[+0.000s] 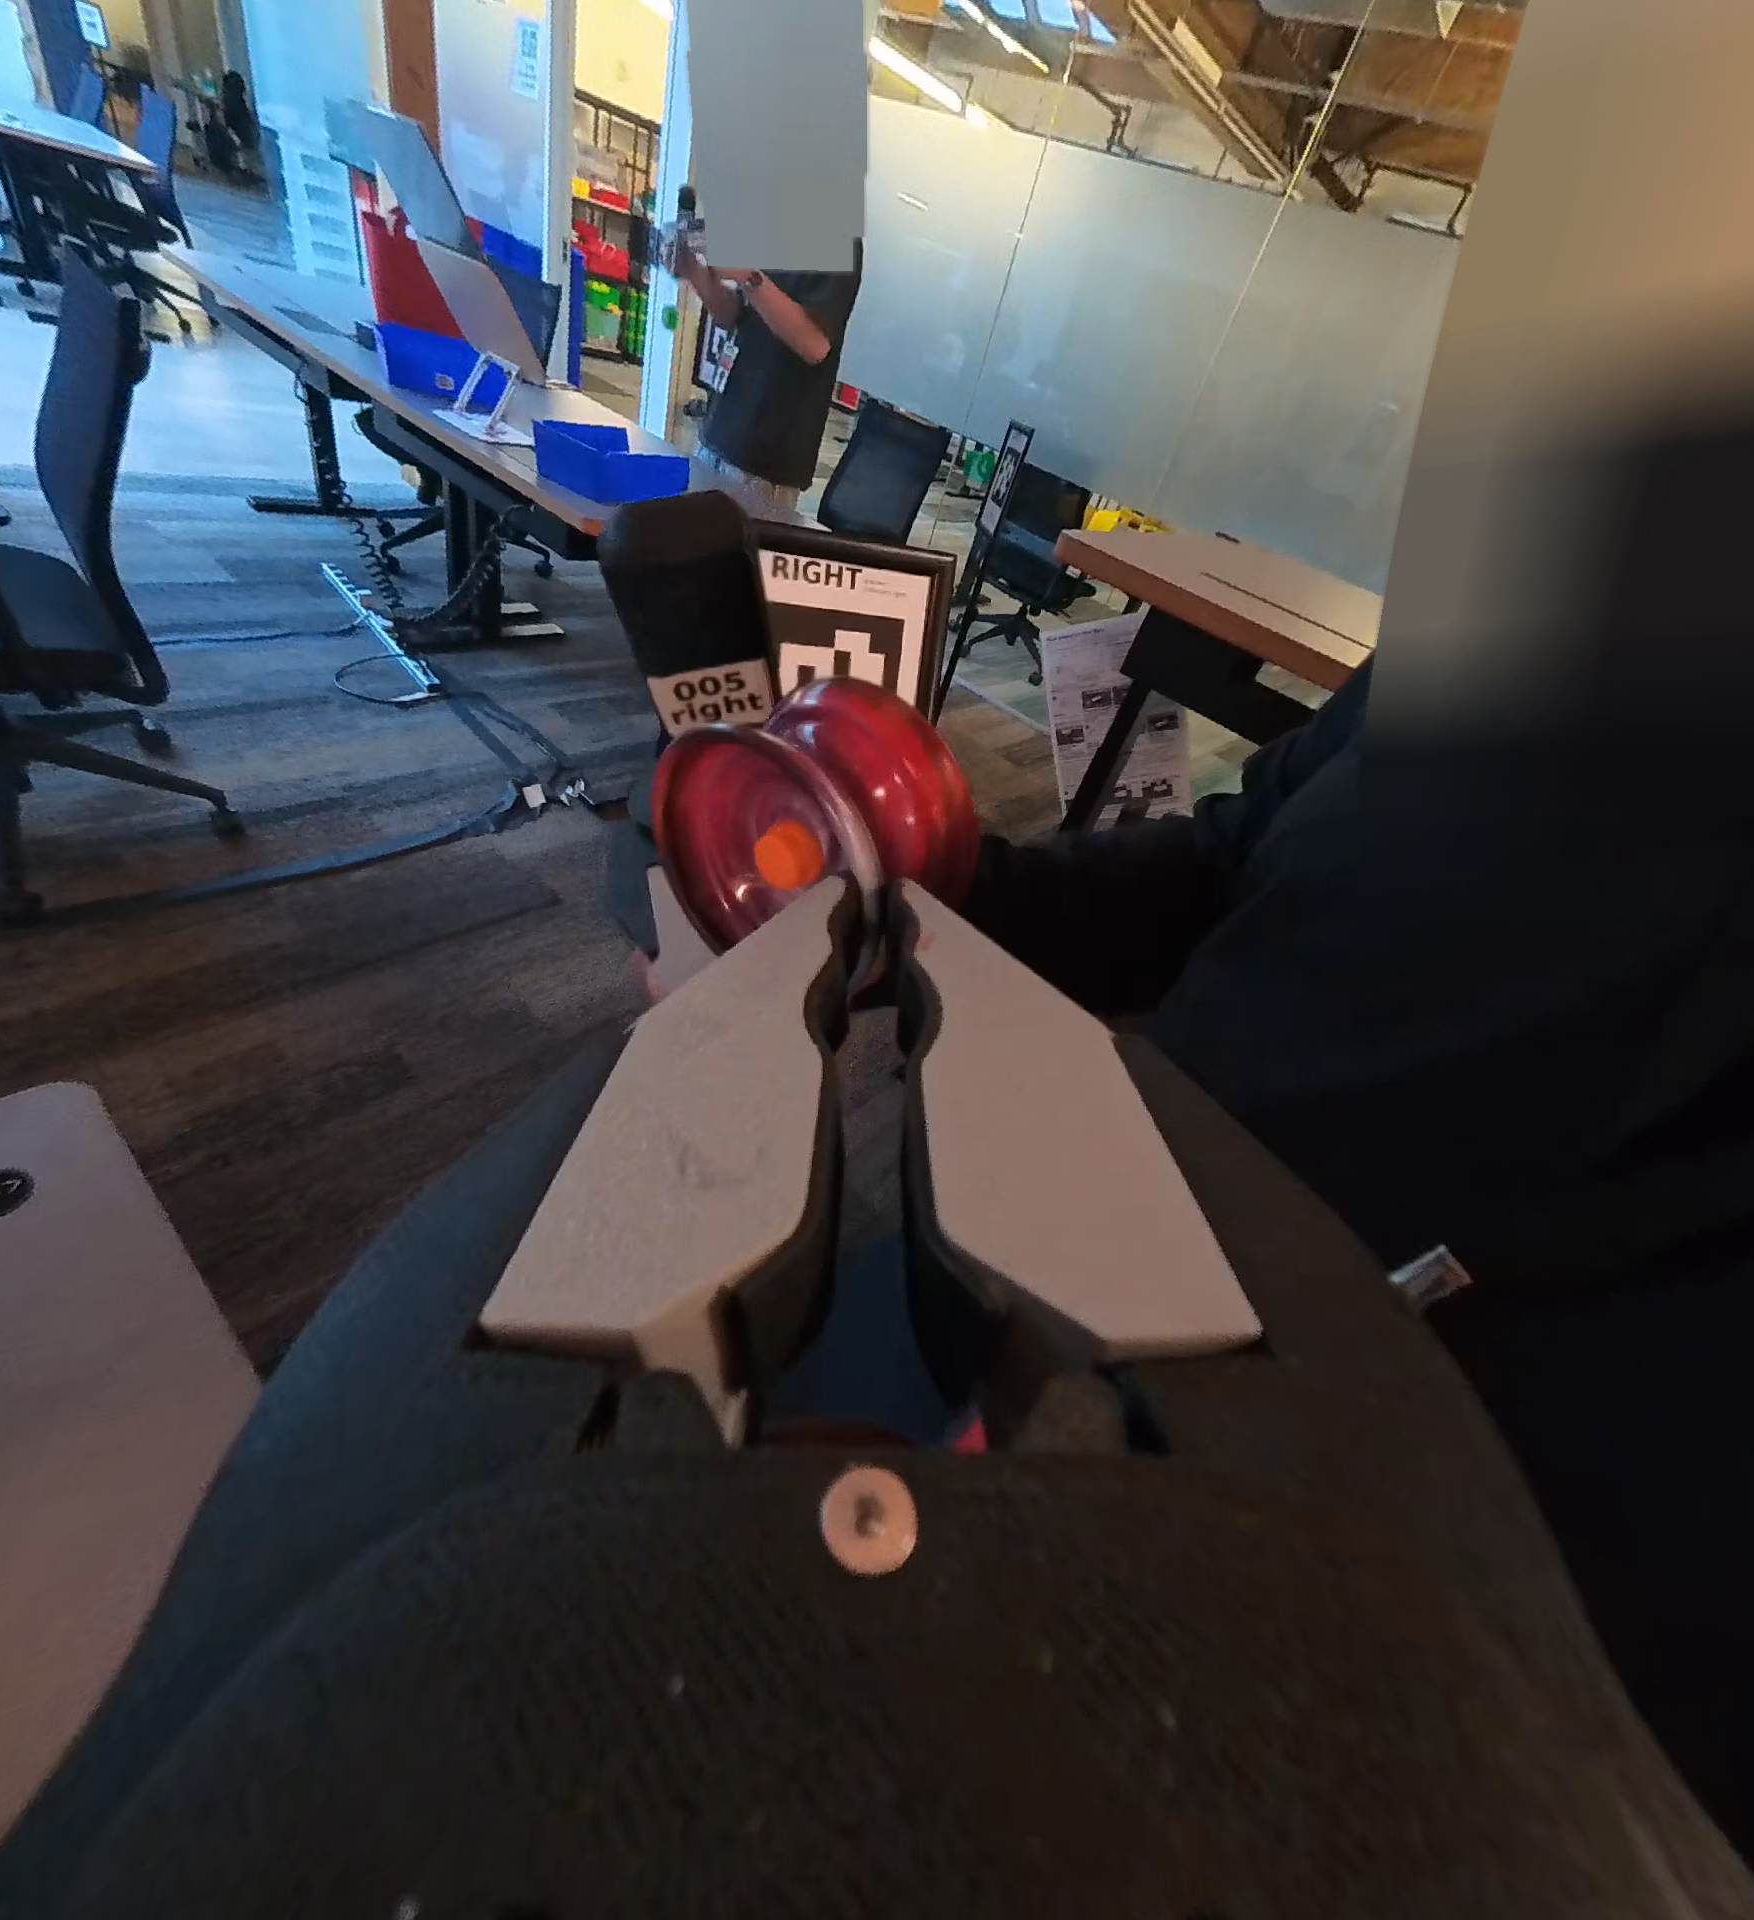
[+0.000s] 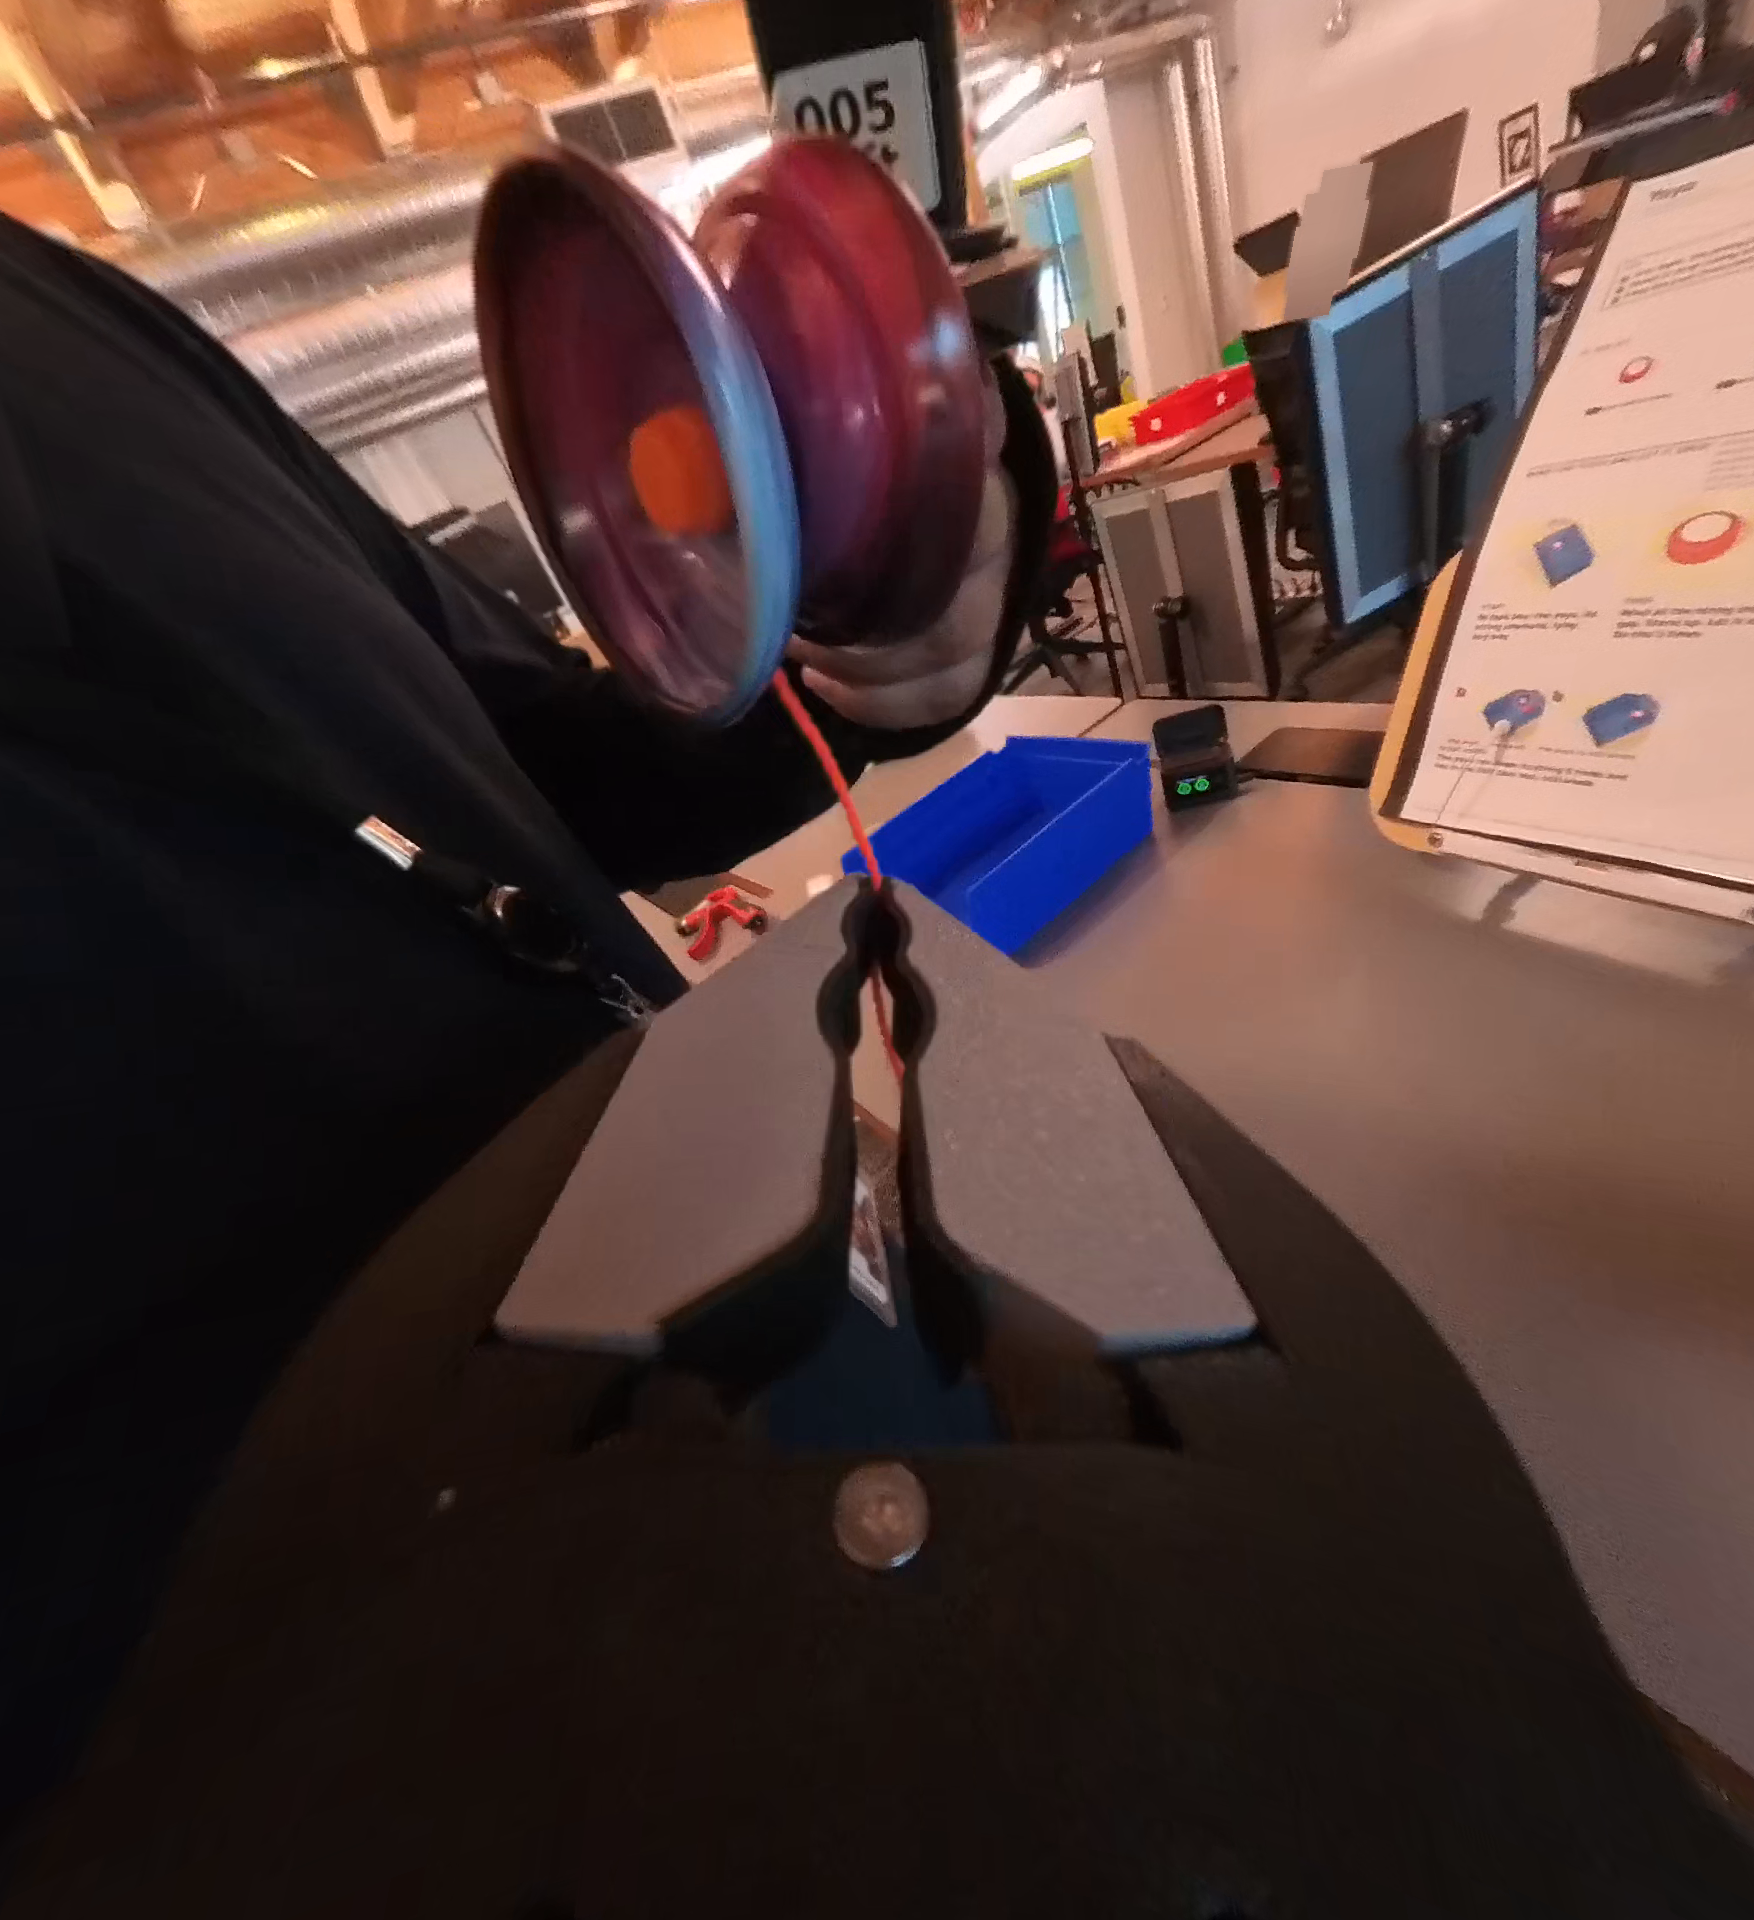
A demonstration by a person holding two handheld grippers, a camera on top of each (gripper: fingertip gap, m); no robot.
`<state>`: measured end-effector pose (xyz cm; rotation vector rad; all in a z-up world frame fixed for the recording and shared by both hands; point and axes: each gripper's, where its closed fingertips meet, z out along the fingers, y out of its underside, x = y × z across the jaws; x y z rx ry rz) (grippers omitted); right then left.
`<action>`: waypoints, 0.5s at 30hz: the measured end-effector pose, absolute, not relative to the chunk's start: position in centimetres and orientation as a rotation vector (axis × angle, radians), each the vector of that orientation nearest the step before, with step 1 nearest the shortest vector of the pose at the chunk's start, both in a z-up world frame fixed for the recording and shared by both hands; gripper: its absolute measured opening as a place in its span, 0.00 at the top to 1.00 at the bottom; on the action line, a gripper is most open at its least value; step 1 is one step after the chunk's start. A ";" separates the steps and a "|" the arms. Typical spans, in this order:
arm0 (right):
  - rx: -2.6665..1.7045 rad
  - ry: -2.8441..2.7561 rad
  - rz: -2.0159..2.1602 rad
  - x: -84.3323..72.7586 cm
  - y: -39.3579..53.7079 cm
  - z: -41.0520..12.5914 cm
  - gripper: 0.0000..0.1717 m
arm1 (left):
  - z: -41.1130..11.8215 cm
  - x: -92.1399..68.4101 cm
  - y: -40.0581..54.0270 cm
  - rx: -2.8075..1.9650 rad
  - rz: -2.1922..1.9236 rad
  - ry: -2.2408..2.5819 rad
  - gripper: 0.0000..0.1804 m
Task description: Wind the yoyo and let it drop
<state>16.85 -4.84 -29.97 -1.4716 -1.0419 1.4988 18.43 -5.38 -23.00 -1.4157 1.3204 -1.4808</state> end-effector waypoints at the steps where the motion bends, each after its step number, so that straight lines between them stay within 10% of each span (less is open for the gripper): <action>1: -1.466 -1.029 1.501 17.1 -4.7 -29.8 1.00 | -23.2 18.2 -5.3 -1.424 -1.466 1.328 0.99; 15: -1.685 -1.181 1.502 17.8 -5.4 -33.5 1.00 | -30.8 13.8 -9.4 -1.644 -1.502 1.777 0.99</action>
